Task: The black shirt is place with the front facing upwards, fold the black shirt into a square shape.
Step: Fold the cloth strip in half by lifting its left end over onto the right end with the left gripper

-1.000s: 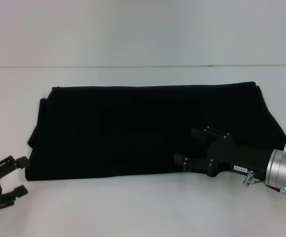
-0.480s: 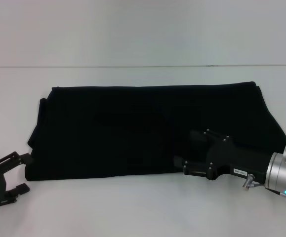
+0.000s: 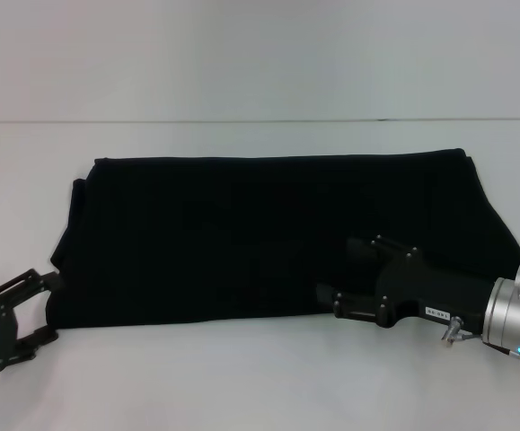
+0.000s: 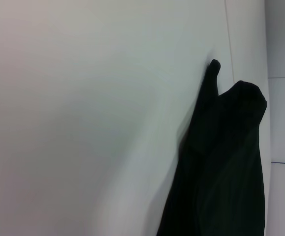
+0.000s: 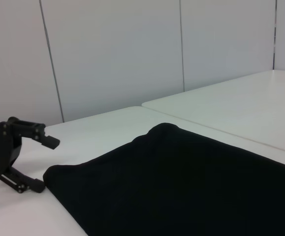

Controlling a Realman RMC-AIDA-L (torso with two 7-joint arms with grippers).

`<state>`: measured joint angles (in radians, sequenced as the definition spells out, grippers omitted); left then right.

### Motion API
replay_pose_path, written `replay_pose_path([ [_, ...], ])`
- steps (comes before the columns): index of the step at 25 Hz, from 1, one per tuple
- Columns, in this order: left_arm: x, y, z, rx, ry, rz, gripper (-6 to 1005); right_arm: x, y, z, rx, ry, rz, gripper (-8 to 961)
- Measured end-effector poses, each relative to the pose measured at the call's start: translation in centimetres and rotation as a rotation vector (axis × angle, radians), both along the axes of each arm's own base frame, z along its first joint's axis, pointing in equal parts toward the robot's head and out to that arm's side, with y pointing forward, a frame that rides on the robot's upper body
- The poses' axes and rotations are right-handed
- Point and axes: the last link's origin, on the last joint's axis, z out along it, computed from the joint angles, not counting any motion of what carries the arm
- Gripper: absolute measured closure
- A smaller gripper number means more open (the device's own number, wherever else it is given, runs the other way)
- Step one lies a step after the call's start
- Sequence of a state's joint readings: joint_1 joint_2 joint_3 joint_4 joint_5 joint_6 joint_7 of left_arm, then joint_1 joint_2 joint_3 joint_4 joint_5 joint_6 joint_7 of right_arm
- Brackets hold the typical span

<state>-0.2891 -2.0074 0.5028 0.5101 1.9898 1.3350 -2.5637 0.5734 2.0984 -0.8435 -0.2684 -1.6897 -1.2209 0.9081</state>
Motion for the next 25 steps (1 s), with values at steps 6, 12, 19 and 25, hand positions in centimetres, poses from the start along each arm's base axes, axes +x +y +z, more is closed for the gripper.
replay_pose_path([
  [6, 0.7, 1.4, -0.9, -0.003, 0.001, -0.011, 61, 0.0, -0.1, 0.0, -0.003, 0.004, 0.001, 24],
  [12, 1.5, 2.7, -1.3, -0.009, 0.021, -0.031, 101, 0.0, -0.1, 0.0, -0.005, 0.008, -0.004, 24],
  [19, 2.5, 3.3, -1.4, -0.054, 0.043, -0.108, 148, -0.1, 0.0, 0.1, 0.013, 0.036, -0.02, 24],
  [25, 2.9, 3.6, -1.4, -0.062, 0.065, -0.144, 188, -0.1, -0.1, 0.1, 0.016, 0.041, -0.021, 24],
])
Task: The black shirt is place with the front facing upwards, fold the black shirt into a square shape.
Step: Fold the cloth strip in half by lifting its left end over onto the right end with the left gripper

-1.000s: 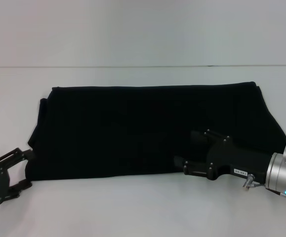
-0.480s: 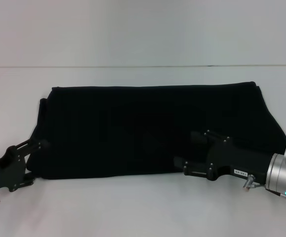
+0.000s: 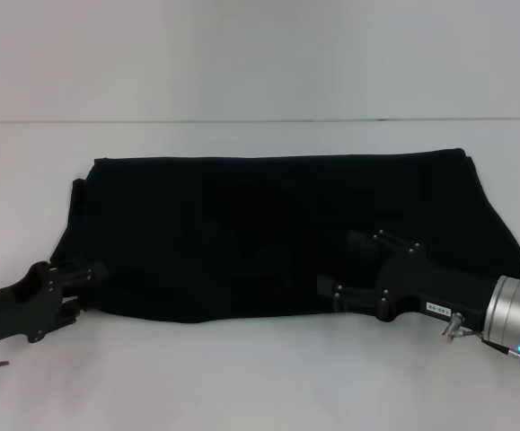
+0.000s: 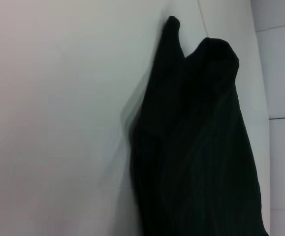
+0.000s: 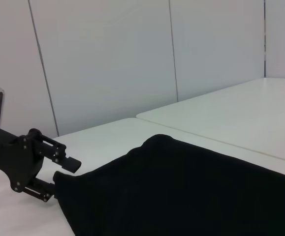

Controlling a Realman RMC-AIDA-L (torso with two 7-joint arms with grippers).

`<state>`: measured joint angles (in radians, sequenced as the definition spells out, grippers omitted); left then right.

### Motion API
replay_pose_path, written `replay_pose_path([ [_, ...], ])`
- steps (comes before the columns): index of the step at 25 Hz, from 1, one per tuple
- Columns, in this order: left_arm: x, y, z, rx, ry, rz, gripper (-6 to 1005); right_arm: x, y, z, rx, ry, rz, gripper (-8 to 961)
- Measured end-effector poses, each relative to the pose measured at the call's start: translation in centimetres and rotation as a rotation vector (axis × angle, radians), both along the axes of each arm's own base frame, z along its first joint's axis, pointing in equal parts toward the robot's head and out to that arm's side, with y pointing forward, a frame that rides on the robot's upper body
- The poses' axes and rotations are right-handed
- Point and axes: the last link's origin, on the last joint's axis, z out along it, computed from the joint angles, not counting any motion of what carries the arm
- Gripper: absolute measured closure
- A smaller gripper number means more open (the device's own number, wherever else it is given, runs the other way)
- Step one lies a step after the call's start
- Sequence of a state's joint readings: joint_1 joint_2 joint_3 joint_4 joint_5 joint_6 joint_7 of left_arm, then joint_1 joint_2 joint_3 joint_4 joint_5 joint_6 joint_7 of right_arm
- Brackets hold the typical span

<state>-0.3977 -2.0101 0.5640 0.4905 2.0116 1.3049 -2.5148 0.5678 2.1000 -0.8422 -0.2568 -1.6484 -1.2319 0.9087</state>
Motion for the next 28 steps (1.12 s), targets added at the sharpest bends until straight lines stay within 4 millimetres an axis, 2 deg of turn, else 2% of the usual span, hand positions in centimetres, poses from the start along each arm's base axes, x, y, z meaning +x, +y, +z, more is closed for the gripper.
replay_pose_path([
  [2, -0.1, 0.0, 0.0, 0.001, 0.001, 0.003, 201, 0.0, 0.0, 0.0, -0.001, 0.0, 0.0, 23],
  [5, -0.2, -0.2, 0.0, 0.005, -0.002, 0.01, 442, 0.0, -0.1, -0.1, -0.003, 0.0, 0.001, 23],
  [15, -0.3, 0.1, 0.1, 0.014, 0.009, 0.013, 880, 0.0, -0.1, -0.1, -0.004, 0.002, 0.002, 23],
  [21, -0.7, 0.1, 0.2, 0.025, 0.02, 0.032, 975, -0.1, 0.0, 0.0, -0.004, 0.004, 0.002, 24],
  [24, -0.9, 0.1, 0.5, 0.035, 0.026, 0.034, 976, -0.1, 0.0, 0.0, -0.001, 0.006, 0.002, 24],
  [28, -2.0, -0.1, 2.1, 0.088, 0.04, 0.065, 977, -0.2, 0.2, 0.1, 0.009, 0.013, -0.001, 24],
])
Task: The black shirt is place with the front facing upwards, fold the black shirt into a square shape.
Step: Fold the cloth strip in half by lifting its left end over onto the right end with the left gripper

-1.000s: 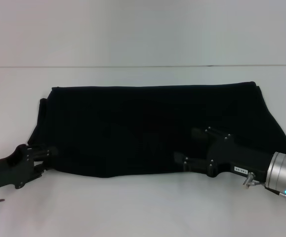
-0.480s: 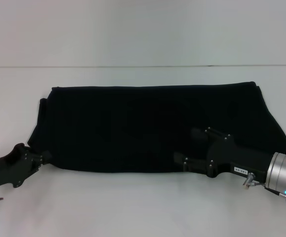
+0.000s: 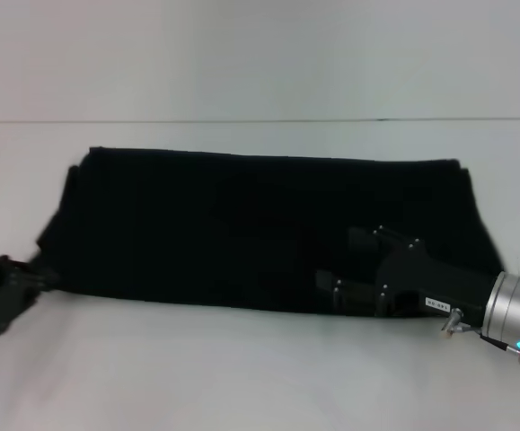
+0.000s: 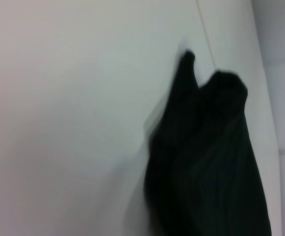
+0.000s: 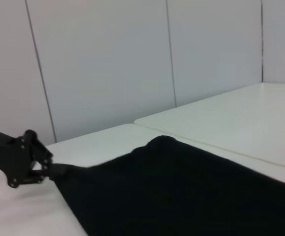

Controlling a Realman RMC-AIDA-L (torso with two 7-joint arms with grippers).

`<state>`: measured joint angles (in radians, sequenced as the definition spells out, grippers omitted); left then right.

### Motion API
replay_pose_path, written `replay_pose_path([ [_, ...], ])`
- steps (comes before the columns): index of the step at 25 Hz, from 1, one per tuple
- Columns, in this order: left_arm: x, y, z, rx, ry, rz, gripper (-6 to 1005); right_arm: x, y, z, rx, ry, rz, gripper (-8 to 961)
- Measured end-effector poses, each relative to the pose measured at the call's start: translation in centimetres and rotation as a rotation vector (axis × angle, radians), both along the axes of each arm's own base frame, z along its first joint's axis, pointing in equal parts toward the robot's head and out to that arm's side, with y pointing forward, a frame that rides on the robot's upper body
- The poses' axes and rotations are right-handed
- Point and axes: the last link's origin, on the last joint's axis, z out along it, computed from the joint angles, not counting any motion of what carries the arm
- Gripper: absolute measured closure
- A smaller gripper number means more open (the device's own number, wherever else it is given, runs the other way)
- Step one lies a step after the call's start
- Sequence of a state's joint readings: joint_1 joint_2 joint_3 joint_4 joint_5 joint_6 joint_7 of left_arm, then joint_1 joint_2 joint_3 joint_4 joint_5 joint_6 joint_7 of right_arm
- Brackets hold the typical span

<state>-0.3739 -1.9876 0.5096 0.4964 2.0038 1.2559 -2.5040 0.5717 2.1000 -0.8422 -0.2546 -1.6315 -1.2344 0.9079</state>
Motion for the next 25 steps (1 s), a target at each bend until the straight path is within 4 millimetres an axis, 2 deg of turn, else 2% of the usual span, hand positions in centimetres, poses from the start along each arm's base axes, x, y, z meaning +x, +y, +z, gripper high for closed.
replay_pose_path([
  [9, -2.9, 0.2, 5.4, 0.162, 0.095, 0.062, 975, 0.3, 0.6, 0.4, 0.038, 0.01, -0.045, 24],
  [13, -2.8, 0.4, 6.2, 0.191, 0.092, 0.052, 976, 0.8, 0.5, 0.4, 0.04, 0.004, -0.065, 25],
  [17, 0.2, 2.3, 6.5, 0.22, 0.011, -0.076, 975, 1.6, -0.3, 0.3, 0.033, 0.0, -0.09, 25],
  [19, 3.0, 3.9, 6.5, 0.242, -0.054, -0.178, 975, 2.1, -0.8, 0.3, 0.029, 0.002, -0.102, 25],
  [21, 6.4, 5.8, 6.0, 0.241, -0.114, -0.296, 975, 2.8, -1.6, 0.3, 0.028, 0.008, -0.123, 25],
  [25, 14.4, 8.9, 2.6, 0.152, -0.197, -0.528, 975, 3.8, -3.1, 0.4, 0.025, 0.036, -0.152, 25],
])
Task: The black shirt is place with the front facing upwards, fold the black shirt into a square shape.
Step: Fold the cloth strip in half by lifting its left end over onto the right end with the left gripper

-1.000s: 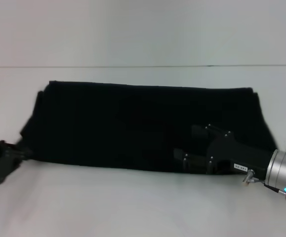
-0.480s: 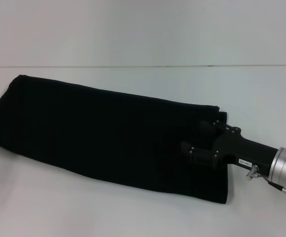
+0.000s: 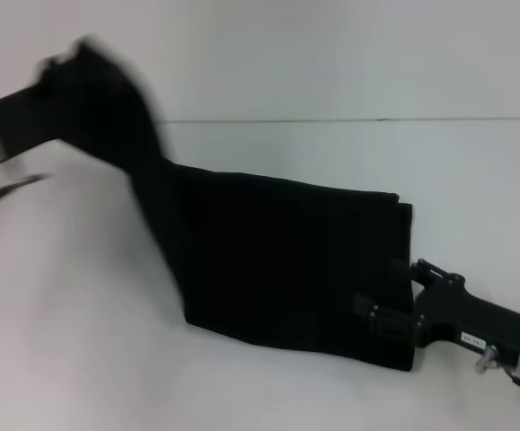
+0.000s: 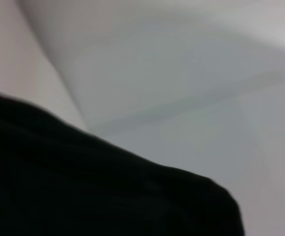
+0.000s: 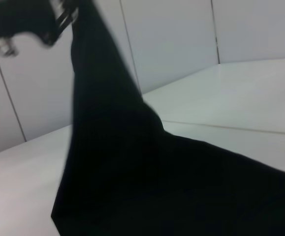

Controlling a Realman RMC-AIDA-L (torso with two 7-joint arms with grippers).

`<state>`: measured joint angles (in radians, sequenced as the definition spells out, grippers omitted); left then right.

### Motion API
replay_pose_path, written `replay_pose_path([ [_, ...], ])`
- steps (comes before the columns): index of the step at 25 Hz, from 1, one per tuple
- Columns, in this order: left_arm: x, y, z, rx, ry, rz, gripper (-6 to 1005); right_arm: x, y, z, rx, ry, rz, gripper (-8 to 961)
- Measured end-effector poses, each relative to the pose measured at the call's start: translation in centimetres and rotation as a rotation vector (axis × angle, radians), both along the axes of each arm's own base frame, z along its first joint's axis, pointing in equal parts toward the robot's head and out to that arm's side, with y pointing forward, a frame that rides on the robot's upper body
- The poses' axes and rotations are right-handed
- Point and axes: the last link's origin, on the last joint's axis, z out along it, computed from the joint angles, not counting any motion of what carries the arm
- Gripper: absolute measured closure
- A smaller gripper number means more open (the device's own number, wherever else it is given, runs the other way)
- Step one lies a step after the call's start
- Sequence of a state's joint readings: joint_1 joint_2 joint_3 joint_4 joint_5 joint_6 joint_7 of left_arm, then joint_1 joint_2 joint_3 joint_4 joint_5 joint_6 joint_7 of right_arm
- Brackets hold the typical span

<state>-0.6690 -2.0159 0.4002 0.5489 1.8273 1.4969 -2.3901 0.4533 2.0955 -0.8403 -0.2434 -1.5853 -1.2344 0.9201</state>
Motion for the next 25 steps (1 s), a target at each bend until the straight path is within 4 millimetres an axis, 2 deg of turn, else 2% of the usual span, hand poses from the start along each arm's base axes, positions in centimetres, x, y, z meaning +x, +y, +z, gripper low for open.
replay_pose_path([
  [2, 3.2, 0.6, -2.2, -0.056, 0.003, -0.09, 975, 0.5, -0.7, 0.1, 0.003, 0.012, -0.019, 25],
  [3, 5.1, 0.5, -4.0, -0.104, 0.013, -0.15, 976, 0.7, -1.0, 0.1, 0.005, 0.018, -0.028, 25],
  [5, 7.6, -0.3, -7.3, -0.192, 0.044, -0.236, 976, 1.1, -1.6, 0.1, 0.006, 0.027, -0.046, 25],
  [8, 8.9, -2.1, -11.2, -0.304, 0.085, -0.298, 976, 1.6, -2.0, 0.0, 0.009, 0.032, -0.074, 26],
  [12, 8.1, -4.8, -16.5, -0.423, 0.138, -0.305, 975, 1.8, -1.8, 0.0, 0.013, 0.023, -0.089, 26],
  [16, 6.3, -6.0, -18.5, -0.428, 0.186, -0.259, 975, 1.9, -1.5, -0.1, 0.016, 0.009, -0.096, 26],
  [22, 5.6, -6.0, -18.6, -0.387, 0.18, -0.229, 976, 1.9, -1.1, 0.1, 0.028, 0.002, -0.103, 26],
  [25, 5.7, -6.0, -18.7, -0.383, 0.186, -0.23, 976, 2.4, -0.9, 0.8, 0.071, 0.02, -0.135, 26],
])
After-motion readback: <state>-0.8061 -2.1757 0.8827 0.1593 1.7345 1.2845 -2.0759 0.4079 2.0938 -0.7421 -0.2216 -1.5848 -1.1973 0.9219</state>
